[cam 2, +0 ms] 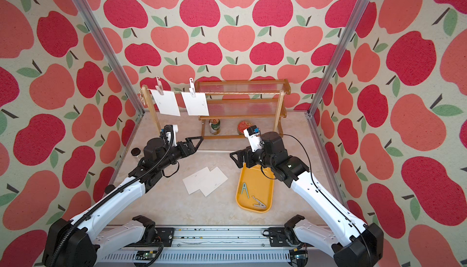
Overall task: Remove the postcards from the strings
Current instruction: Pinch the postcard on the clothesline.
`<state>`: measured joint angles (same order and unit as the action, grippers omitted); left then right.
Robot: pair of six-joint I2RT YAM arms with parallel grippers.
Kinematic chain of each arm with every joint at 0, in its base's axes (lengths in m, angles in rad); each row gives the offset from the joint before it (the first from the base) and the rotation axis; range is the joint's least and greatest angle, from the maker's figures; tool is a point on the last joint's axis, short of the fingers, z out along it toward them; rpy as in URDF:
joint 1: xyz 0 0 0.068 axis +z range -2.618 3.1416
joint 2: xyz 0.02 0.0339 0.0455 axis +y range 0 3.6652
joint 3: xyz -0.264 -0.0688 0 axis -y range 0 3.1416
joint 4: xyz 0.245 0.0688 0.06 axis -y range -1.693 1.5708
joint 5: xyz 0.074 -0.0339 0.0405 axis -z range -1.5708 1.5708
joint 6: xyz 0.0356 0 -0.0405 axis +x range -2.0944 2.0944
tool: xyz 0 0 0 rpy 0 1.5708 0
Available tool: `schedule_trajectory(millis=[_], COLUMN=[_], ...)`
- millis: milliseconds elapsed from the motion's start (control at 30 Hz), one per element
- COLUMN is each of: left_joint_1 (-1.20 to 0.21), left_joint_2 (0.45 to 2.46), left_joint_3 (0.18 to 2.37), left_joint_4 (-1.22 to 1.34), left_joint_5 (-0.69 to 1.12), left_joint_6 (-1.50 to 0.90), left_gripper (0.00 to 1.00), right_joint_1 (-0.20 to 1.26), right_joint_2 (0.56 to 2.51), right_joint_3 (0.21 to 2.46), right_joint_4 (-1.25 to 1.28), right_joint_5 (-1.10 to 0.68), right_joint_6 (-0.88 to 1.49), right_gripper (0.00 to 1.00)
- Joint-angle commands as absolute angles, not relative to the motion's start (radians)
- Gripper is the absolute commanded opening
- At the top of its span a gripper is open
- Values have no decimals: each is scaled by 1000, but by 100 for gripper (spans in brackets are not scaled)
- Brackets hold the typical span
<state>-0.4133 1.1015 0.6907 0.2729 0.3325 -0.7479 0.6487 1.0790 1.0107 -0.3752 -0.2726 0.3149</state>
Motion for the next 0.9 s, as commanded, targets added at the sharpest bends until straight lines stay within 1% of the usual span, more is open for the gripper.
schedule_trajectory(millis=[0,100,233,400,633,767,867], left_joint_1=[-421,-441,-446,-430,-388,-374,-370], left_joint_2=[1145,1169,1207,1288,1467,1548,1576], left_joint_3=[695,675,698,741,752,773,798], left_joint_4=[418,530,587,668,1027,1160,1195], left_joint_5=[291,251,223,238,288,287,291], left_joint_6=[-765,-727,-677,-680,-747,-770,-772], left_gripper=[99,99,99,99,100,100,100], right_joint_1=[659,665,678,683,682,682,683], right_joint_2=[1109,1133,1171,1208,1230,1226,1217], right_joint_3=[1079,1129,1198,1251,1287,1286,1274], right_joint_4=[-361,-333,-318,-278,-258,-263,-257], right_joint_5=[-348,-372,-396,-423,-457,-462,-464], right_joint_6=[269,265,245,240,236,231,235], right_gripper=[99,99,99,99,99,99,99])
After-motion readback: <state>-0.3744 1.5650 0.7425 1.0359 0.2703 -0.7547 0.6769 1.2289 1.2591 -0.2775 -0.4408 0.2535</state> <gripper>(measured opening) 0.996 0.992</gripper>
